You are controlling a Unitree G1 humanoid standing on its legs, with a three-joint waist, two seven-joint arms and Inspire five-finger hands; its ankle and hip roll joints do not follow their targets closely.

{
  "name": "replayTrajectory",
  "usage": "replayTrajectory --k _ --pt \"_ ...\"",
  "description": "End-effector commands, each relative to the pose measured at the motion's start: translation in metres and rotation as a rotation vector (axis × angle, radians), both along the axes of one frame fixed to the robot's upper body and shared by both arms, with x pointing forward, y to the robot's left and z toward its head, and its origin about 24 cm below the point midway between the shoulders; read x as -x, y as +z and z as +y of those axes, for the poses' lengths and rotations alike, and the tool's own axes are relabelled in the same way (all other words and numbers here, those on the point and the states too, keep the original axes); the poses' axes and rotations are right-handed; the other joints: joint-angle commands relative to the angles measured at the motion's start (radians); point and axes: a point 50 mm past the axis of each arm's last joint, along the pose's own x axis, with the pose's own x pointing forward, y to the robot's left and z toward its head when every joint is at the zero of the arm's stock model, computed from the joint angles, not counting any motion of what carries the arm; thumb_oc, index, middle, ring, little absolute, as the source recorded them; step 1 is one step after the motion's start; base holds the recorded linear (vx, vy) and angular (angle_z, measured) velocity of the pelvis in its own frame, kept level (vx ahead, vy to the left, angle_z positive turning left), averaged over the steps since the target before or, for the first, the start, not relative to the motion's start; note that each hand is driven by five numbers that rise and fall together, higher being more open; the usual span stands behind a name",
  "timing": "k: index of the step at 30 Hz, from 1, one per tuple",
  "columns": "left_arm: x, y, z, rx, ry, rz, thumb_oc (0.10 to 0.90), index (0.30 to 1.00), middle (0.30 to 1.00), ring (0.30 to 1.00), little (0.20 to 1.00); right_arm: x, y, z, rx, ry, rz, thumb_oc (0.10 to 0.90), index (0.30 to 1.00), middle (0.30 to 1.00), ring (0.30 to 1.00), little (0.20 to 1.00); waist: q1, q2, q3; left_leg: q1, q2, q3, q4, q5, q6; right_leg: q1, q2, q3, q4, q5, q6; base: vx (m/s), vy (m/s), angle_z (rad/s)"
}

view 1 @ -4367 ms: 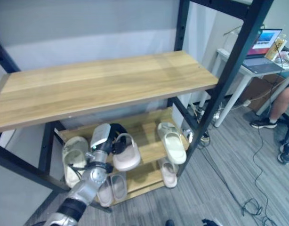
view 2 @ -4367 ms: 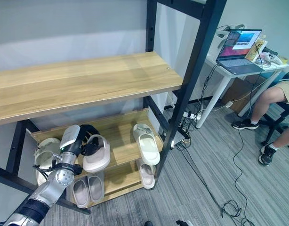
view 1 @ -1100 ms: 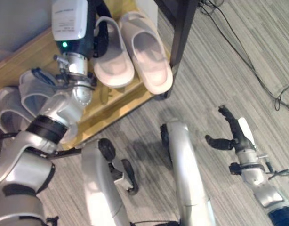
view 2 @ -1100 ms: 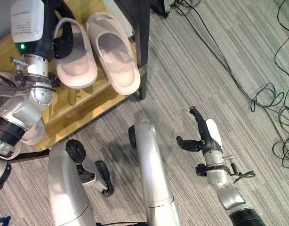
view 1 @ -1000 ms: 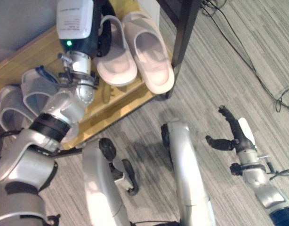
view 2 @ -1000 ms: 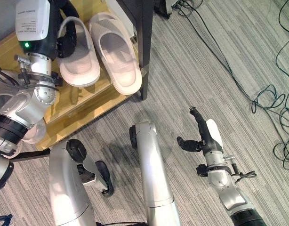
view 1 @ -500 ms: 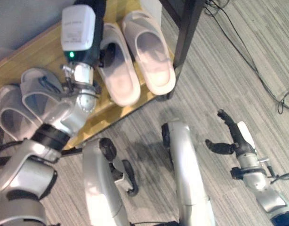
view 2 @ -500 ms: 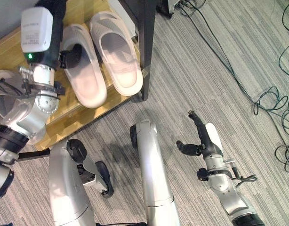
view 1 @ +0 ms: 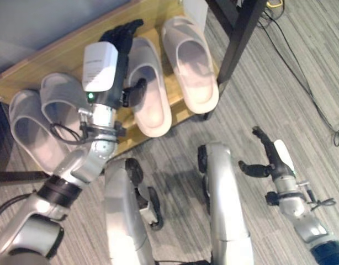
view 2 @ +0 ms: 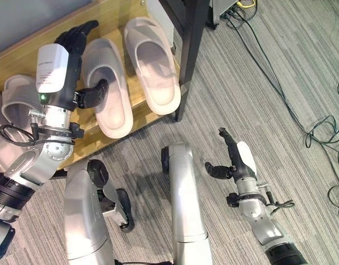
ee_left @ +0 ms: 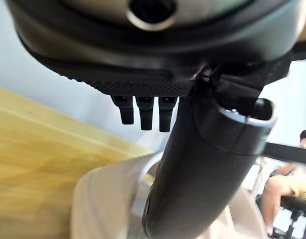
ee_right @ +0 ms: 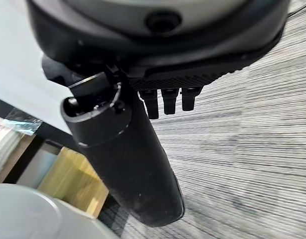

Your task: Arrange the slippers neatly on the shoe rack.

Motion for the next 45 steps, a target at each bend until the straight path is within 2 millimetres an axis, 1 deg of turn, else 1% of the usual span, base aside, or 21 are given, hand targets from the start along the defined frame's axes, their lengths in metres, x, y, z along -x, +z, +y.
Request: replayTrajectory --k 1,6,9,13,14,16,18,20,25,26,27,28,29,31,32,33,35,38,41,42,45 --pt "0.022 0.055 -0.010 0.082 -0.115 -0.292 0.800 0.900 0.900 0.900 0.900 -0.006 0.043 0.005 -0.012 0.037 -0.211 0.800 0.900 0.900 0.900 0.900 0.017 0.009 -0.027 -0.019 -0.069 -0.067 -0.044 0.008 0.025 0.077 -0.078 0.051 0.028 -0.078 -0.060 0.00 0.000 0.00" --pt "0.033 0.057 -0.014 0.143 -0.196 -0.301 0.800 0.900 0.900 0.900 0.900 -0.003 0.042 0.006 0.006 0.048 -0.202 0.800 0.900 0.900 0.900 0.900 0.017 0.014 -0.027 -0.019 -0.068 -0.066 -0.041 0.008 0.023 0.077 -0.081 0.054 0.031 -0.080 -0.060 0.00 0.000 0.00" --pt "0.039 0.051 -0.016 0.235 -0.287 -0.246 0.800 0.900 0.900 0.900 0.900 0.000 0.040 0.006 0.021 0.042 -0.189 0.800 0.900 0.900 0.900 0.900 0.019 0.019 -0.027 -0.019 -0.066 -0.065 -0.042 0.010 0.021 0.077 -0.084 0.057 0.033 -0.080 -0.060 0.00 0.000 0.00" --pt "0.045 0.042 -0.015 0.349 -0.400 -0.155 0.800 0.900 0.900 0.900 0.900 0.002 0.040 0.004 0.021 0.030 -0.182 0.800 0.900 0.900 0.900 0.900 0.026 0.023 -0.027 -0.019 -0.065 -0.067 -0.044 0.012 0.019 0.077 -0.086 0.059 0.035 -0.081 -0.061 0.00 0.000 0.00" --pt "0.047 0.038 -0.012 0.397 -0.433 -0.121 0.800 0.900 0.900 0.900 0.900 0.003 0.039 0.003 0.023 0.028 -0.175 0.800 0.900 0.900 0.900 0.900 0.028 0.028 -0.027 -0.019 -0.062 -0.070 -0.041 0.012 0.017 0.077 -0.087 0.056 0.036 -0.081 -0.062 0.00 0.000 0.00" --pt "0.050 0.034 -0.011 0.461 -0.486 -0.085 0.800 0.900 0.900 0.900 0.900 0.004 0.039 0.002 0.021 0.021 -0.171 0.800 0.900 0.900 0.900 0.900 0.031 0.030 -0.027 -0.019 -0.063 -0.069 -0.044 0.013 0.016 0.077 -0.089 0.057 0.036 -0.083 -0.064 0.00 0.000 0.00" --pt "0.056 0.027 -0.007 0.557 -0.582 0.001 0.800 0.900 0.900 0.900 0.900 0.006 0.040 -0.001 0.025 0.016 -0.161 0.800 0.900 0.900 0.900 0.900 0.036 0.034 -0.027 -0.019 -0.065 -0.070 -0.050 0.015 0.014 0.077 -0.090 0.056 0.035 -0.084 -0.066 0.00 -0.009 0.02" --pt "0.061 0.024 -0.001 0.596 -0.635 0.073 0.800 0.900 0.900 0.900 0.900 0.009 0.043 -0.006 0.024 0.012 -0.156 0.800 0.900 0.900 0.900 0.900 0.040 0.038 -0.027 -0.019 -0.064 -0.070 -0.054 0.014 0.010 0.077 -0.093 0.056 0.037 -0.082 -0.069 0.00 -0.010 0.05" --pt "0.066 0.017 0.007 0.607 -0.655 0.165 0.800 0.900 0.900 0.900 0.900 0.012 0.046 -0.010 0.029 0.015 -0.142 0.800 0.900 0.900 0.900 0.900 0.044 0.042 -0.027 -0.019 -0.062 -0.071 -0.058 0.014 0.006 0.077 -0.095 0.056 0.036 -0.081 -0.073 0.00 -0.009 0.03" --pt "0.072 0.007 0.021 0.629 -0.613 0.207 0.800 0.900 0.900 0.900 0.900 0.029 0.043 -0.025 0.001 -0.004 -0.117 0.800 0.900 0.900 0.900 0.900 0.040 0.038 -0.027 -0.019 -0.061 -0.071 -0.057 0.013 0.004 0.077 -0.094 0.056 0.037 -0.082 -0.073 0.00 0.000 0.00" --pt "0.072 0.006 0.020 0.611 -0.627 0.243 0.800 0.900 0.900 0.900 0.900 0.031 0.037 -0.033 -0.011 -0.029 -0.094 0.800 0.900 0.900 0.900 0.900 0.034 0.038 -0.027 -0.019 -0.063 -0.067 -0.061 0.010 0.006 0.077 -0.095 0.062 0.033 -0.085 -0.072 0.00 0.000 0.00" --pt "0.072 0.007 0.020 0.610 -0.629 0.242 0.800 0.900 0.900 0.900 0.900 0.031 0.038 -0.033 -0.012 -0.029 -0.096 0.800 0.900 0.900 0.900 0.900 0.033 0.036 -0.027 -0.019 -0.064 -0.065 -0.065 0.011 0.007 0.077 -0.097 0.064 0.031 -0.086 -0.072 0.00 0.000 0.00" --pt "0.074 0.008 0.017 0.584 -0.657 0.294 0.800 0.900 0.900 0.900 0.900 0.030 0.032 -0.032 -0.032 -0.025 -0.078 0.800 0.900 0.900 0.900 0.900 0.033 0.037 -0.027 -0.019 -0.065 -0.063 -0.068 0.011 0.007 0.077 -0.099 0.066 0.030 -0.085 -0.071 -0.01 -0.033 0.06" --pt "0.080 0.004 0.019 0.561 -0.667 0.348 0.800 0.900 0.900 0.900 0.900 0.034 0.028 -0.030 -0.025 -0.015 -0.062 0.800 0.900 0.900 0.900 0.900 0.041 0.042 -0.027 -0.019 -0.060 -0.068 -0.064 0.012 0.005 0.077 -0.095 0.065 0.036 -0.078 -0.072 -0.01 -0.029 0.08" --pt "0.082 0.006 0.020 0.558 -0.668 0.342 0.800 0.900 0.900 0.900 0.900 0.033 0.029 -0.029 -0.025 -0.012 -0.070 0.800 0.900 0.900 0.900 0.900 0.038 0.038 -0.027 -0.019 -0.062 -0.066 -0.070 0.009 0.007 0.077 -0.096 0.067 0.030 -0.082 -0.072 0.00 0.000 0.00" --pt "0.084 0.002 0.021 0.546 -0.672 0.392 0.800 0.900 0.900 0.900 0.900 0.033 0.028 -0.028 -0.006 -0.002 -0.065 0.800 0.900 0.900 0.900 0.900 0.044 0.041 -0.027 -0.019 -0.061 -0.066 -0.071 0.009 0.006 0.077 -0.094 0.066 0.029 -0.080 -0.071 0.00 0.000 0.00" --pt "0.085 -0.001 0.021 0.541 -0.669 0.411 0.800 0.900 0.900 0.900 0.900 0.032 0.028 -0.027 -0.001 0.005 -0.062 0.800 0.900 0.900 0.900 0.900 0.042 0.039 -0.027 -0.019 -0.062 -0.065 -0.073 0.010 0.006 0.077 -0.094 0.066 0.027 -0.078 -0.071 0.00 0.000 0.00" --pt "0.088 -0.008 0.018 0.541 -0.694 0.472 0.800 0.900 0.900 0.900 0.900 0.033 0.029 -0.024 0.014 0.021 -0.062 0.800 0.900 0.900 0.900 0.900 0.040 0.040 -0.027 -0.019 -0.062 -0.067 -0.075 0.010 0.007 0.077 -0.093 0.067 0.024 -0.081 -0.070 0.00 0.000 0.00" --pt "0.090 -0.011 0.017 0.538 -0.705 0.504 0.800 0.900 0.900 0.900 0.900 0.033 0.029 -0.023 0.013 0.026 -0.063 0.800 0.900 0.900 0.900 0.900 0.041 0.041 -0.027 -0.019 -0.061 -0.068 -0.074 0.010 0.008 0.077 -0.094 0.067 0.023 -0.080 -0.069 0.00 0.000 0.00" --pt "0.092 -0.015 0.015 0.536 -0.714 0.540 0.800 0.900 0.900 0.900 0.900 0.034 0.031 -0.023 0.016 0.032 -0.066 0.800 0.900 0.900 0.900 0.900 0.040 0.039 -0.027 -0.019 -0.061 -0.068 -0.074 0.010 0.009 0.077 -0.095 0.065 0.022 -0.079 -0.068 0.00 0.000 0.00" --pt "0.092 -0.019 0.014 0.535 -0.720 0.571 0.800 0.900 0.900 0.900 0.900 0.033 0.035 -0.023 0.016 0.040 -0.076 0.800 0.900 0.900 0.900 0.900 0.041 0.038 -0.027 -0.019 -0.060 -0.067 -0.074 0.010 0.009 0.077 -0.094 0.065 0.021 -0.077 -0.068 0.00 0.000 0.00"
